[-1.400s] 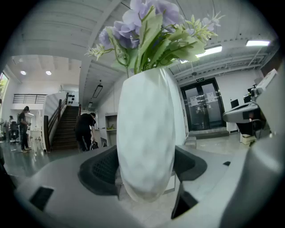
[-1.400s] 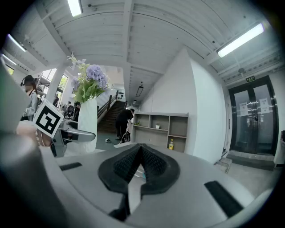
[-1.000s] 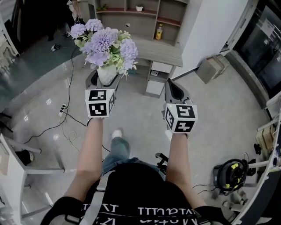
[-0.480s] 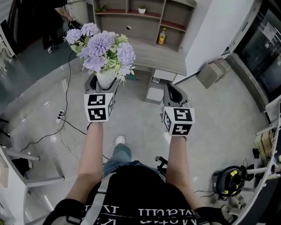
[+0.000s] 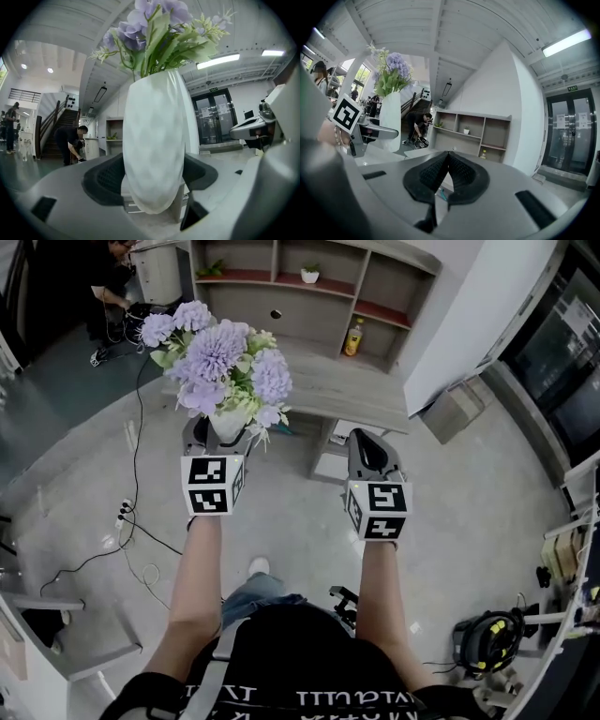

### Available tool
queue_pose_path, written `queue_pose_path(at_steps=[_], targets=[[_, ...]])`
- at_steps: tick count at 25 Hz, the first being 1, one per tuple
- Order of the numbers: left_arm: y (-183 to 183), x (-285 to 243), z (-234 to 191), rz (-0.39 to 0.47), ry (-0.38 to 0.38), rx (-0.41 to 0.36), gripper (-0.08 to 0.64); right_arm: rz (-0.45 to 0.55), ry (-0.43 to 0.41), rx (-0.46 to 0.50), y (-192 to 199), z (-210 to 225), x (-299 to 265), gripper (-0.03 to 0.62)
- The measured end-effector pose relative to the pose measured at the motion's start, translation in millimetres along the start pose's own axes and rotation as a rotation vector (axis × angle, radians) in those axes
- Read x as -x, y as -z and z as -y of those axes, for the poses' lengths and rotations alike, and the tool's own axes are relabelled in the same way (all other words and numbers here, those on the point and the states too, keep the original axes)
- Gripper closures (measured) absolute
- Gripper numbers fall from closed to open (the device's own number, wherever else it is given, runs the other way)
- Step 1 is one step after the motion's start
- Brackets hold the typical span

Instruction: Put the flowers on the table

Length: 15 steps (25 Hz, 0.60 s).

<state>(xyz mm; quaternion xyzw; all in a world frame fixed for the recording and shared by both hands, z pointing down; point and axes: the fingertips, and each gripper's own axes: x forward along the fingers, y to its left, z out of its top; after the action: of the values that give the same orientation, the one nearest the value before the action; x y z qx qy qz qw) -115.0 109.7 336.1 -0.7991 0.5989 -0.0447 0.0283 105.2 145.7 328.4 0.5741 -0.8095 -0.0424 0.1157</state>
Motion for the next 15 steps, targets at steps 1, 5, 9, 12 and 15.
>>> queue_pose_path(at_steps=[1,5,9,12,15], targets=[[2,-9,-5,-0.001,0.006,-0.003,0.192,-0.003,0.005,0.003,-1,0,-11,0.577],[6,-49,-29,-0.007,0.021,-0.004,0.192,-0.021,0.012,0.014,-4,-1,-57,0.577],[4,-98,-60,-0.017,0.036,0.005,0.192,-0.046,0.025,0.014,-13,3,-109,0.577],[9,-116,-70,-0.019,0.050,0.009,0.192,-0.055,0.039,0.015,-11,4,-128,0.577],[15,-125,-73,-0.013,0.068,0.008,0.192,-0.056,0.055,0.014,-7,3,-137,0.577]])
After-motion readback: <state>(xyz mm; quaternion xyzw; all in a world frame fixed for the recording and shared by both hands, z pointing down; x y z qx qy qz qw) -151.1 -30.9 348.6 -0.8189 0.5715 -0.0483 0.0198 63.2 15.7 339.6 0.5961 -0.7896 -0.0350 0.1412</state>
